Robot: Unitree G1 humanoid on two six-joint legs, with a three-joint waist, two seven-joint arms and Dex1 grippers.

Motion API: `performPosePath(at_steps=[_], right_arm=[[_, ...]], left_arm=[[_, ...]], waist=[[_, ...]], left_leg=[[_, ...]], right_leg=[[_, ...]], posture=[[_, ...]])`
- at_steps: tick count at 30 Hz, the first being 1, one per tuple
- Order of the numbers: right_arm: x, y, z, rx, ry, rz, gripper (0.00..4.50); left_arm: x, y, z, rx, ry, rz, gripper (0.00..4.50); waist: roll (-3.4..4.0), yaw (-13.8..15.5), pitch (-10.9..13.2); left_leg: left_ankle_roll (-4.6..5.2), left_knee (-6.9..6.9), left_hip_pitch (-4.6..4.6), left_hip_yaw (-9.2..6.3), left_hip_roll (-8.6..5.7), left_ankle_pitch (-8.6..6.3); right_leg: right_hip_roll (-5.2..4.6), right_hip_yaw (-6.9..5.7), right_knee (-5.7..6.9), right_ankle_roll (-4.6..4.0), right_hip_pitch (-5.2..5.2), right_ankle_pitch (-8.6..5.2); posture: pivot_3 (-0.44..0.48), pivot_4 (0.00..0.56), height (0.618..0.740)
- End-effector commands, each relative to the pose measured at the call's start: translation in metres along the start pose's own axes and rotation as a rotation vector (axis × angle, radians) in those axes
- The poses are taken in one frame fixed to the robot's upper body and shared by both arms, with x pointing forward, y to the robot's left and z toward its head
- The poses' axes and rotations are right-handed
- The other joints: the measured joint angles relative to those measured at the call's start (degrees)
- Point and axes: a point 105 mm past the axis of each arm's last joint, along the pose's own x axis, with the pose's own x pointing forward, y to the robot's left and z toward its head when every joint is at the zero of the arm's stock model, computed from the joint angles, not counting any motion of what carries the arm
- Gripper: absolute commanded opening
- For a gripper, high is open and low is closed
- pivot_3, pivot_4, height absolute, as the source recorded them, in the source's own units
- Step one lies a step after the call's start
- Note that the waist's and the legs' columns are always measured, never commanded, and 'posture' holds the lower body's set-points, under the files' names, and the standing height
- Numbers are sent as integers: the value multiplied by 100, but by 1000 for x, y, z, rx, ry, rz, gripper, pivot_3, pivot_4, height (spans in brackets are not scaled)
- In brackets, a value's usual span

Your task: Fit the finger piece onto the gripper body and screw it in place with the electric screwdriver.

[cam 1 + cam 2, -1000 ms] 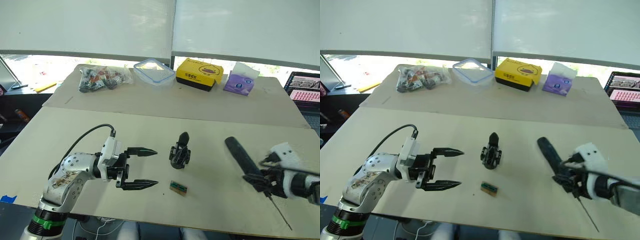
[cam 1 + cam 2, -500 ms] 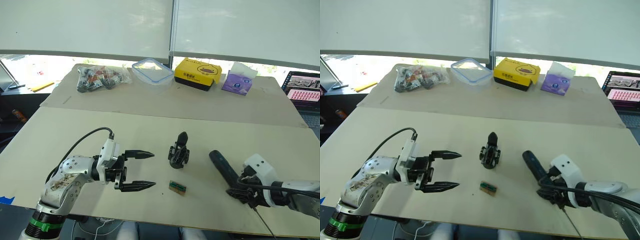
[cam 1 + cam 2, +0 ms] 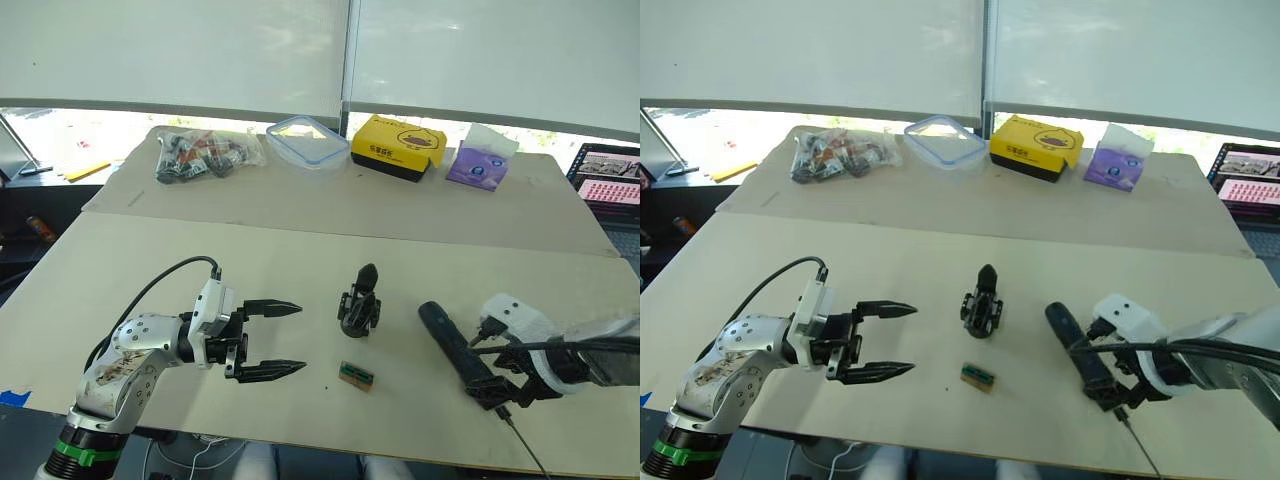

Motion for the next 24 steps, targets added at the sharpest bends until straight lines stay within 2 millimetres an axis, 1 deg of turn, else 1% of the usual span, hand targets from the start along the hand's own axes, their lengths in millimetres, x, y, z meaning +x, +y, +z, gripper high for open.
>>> performPosePath(at_steps=[1, 3, 7, 10, 14, 15, 18, 21, 24], right_arm=[[2, -4, -3, 7, 52, -15, 4472], [7, -6, -6, 35, 71, -1, 4472], [13, -13, -12, 42, 128, -39, 4472], [14, -11, -12, 16, 144, -34, 4472], [15, -7, -16, 0, 167, -23, 4472], [16, -7, -19, 3, 177, -26, 3951], [18, -8, -25, 7, 198, -32, 2949], [17, -12, -24, 14, 188, -57, 1939], [10, -21, -22, 44, 160, -89, 1913]], left_arm=[[1, -1, 7, 43, -10, -8, 4500], [3, -3, 8, 46, -16, -16, 4500], [6, -10, 5, 34, -14, -61, 4500], [7, -14, 4, 24, -15, -75, 4500], [7, -14, 3, 28, -16, -72, 4500], [7, -14, 3, 30, -15, -72, 4500], [7, -13, 3, 34, -15, -70, 4500], [7, -12, 3, 35, -14, -72, 4500], [9, -11, 2, 40, -17, -75, 4500]], waist=[[0, 2, 0], [0, 1, 0], [-2, 2, -1], [-9, 0, -3], [-12, 2, -2], [-12, 10, -3], [-14, 23, -3], [-14, 25, -3], [-14, 37, -3]], left_leg=[[0, 0, 0, 0, 0, 0], [0, -1, -5, 1, 0, 0], [0, 4, -36, 1, 0, 2], [0, 9, -36, -1, 0, 2], [0, 11, -36, -1, 0, 2], [0, 11, -36, -1, 0, 2], [-1, 11, -36, -2, 0, 2], [-1, 11, -36, -2, 0, 2], [-1, 11, -36, -2, 0, 2]], right_leg=[[0, 0, 1, 0, -5, 0], [0, 0, 2, 0, -34, 0], [1, 0, 17, -1, -42, 3], [2, -1, 17, 0, -40, 3], [2, -1, 16, -1, -41, 3], [2, -1, 16, -1, -42, 3], [2, -2, 13, 0, -46, 2], [2, -2, 12, 0, -44, 2], [2, -3, 13, 0, -43, 2]], posture=[[0, 150, 740], [0, 150, 740], [0, 150, 740], [0, 150, 740], [0, 150, 740], [0, 150, 740], [0, 150, 740], [0, 150, 740], [0, 150, 740]])
